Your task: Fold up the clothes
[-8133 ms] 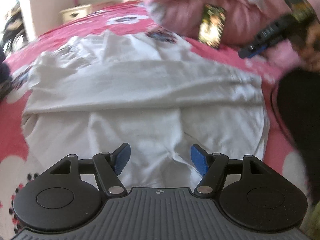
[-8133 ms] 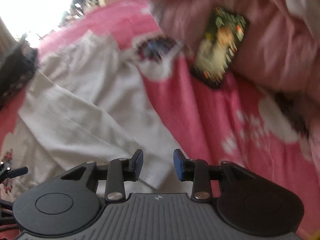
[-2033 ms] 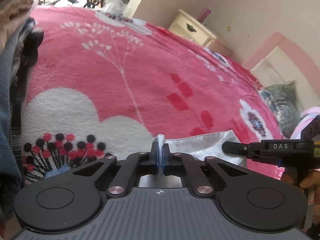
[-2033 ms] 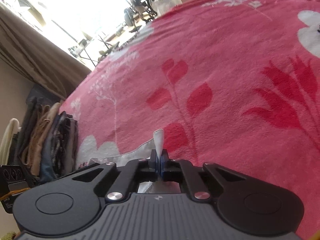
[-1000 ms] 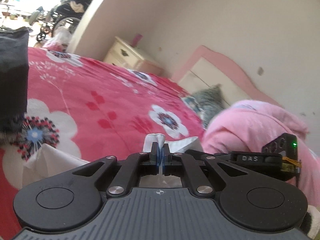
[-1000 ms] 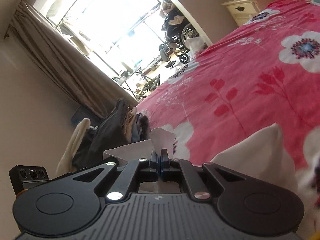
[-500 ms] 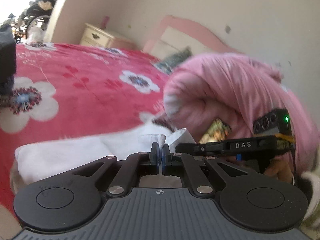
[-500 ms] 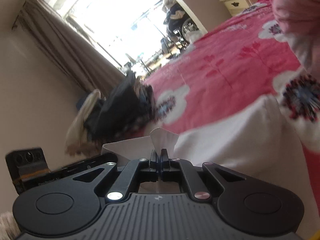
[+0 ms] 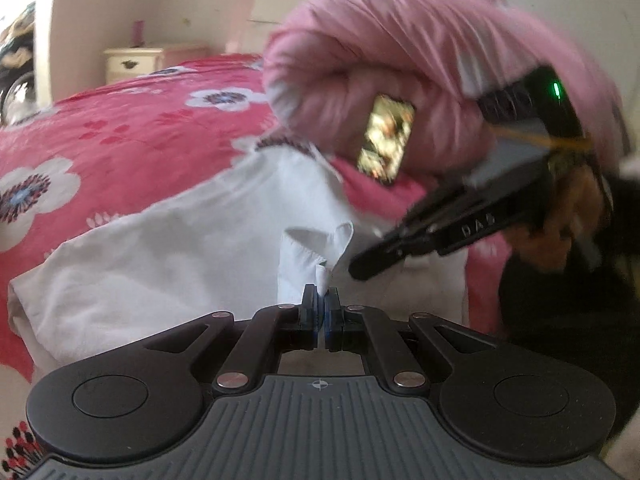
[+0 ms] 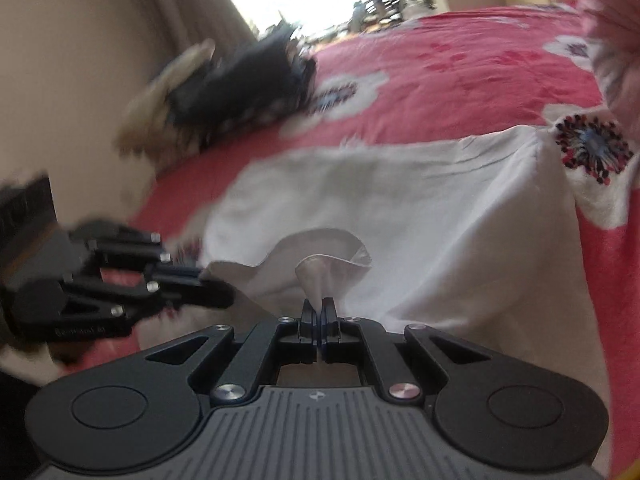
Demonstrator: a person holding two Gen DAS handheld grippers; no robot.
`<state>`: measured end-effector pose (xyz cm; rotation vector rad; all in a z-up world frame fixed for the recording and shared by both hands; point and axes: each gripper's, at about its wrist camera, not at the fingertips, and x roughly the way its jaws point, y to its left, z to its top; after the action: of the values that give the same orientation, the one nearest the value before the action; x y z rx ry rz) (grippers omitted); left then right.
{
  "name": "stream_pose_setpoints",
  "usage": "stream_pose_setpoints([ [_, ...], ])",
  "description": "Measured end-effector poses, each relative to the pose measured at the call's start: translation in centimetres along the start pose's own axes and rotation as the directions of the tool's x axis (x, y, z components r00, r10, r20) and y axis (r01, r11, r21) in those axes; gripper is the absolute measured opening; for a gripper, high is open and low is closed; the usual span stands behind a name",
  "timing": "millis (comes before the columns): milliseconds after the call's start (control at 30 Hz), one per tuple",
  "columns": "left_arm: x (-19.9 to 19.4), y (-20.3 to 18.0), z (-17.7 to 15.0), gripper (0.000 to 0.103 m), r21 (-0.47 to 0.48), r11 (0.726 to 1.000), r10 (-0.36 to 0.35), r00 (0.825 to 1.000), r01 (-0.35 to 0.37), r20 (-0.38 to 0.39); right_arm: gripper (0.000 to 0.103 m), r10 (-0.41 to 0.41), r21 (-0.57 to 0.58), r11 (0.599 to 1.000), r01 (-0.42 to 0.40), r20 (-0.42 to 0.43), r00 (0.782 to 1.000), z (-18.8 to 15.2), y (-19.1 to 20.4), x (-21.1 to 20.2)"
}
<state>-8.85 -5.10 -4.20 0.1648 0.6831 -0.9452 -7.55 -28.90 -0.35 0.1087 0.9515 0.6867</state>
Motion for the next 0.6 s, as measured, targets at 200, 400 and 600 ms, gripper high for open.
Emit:
stream_pose_setpoints([
  [200, 0.4, -2.1, -2.9, 0.003, 0.161, 0.987, -0.007, 0.996, 0.022, -0.091, 0.006, -0.09, -0.289, 0.955, 0.061, -0.088, 0.992, -2.4, 3.0, -0.3],
  [400, 0.3, -2.5, -5.7, 0.02, 0.243, 0.966, -0.027, 0.974, 0.082, -0.223, 0.021, -0.201, -0.522, 0.851, 0.056, -0.226, 0.953, -5.9, 5.7, -0.3],
  [600, -1.2, -2.2, -6.7, 0.027, 0.239, 0.961, -0.062, 0.951, 0.138, -0.302, 0.028, -0.219, -0.499, 0.866, 0.028, -0.328, 0.919, -6.9, 5.5, -2.1],
])
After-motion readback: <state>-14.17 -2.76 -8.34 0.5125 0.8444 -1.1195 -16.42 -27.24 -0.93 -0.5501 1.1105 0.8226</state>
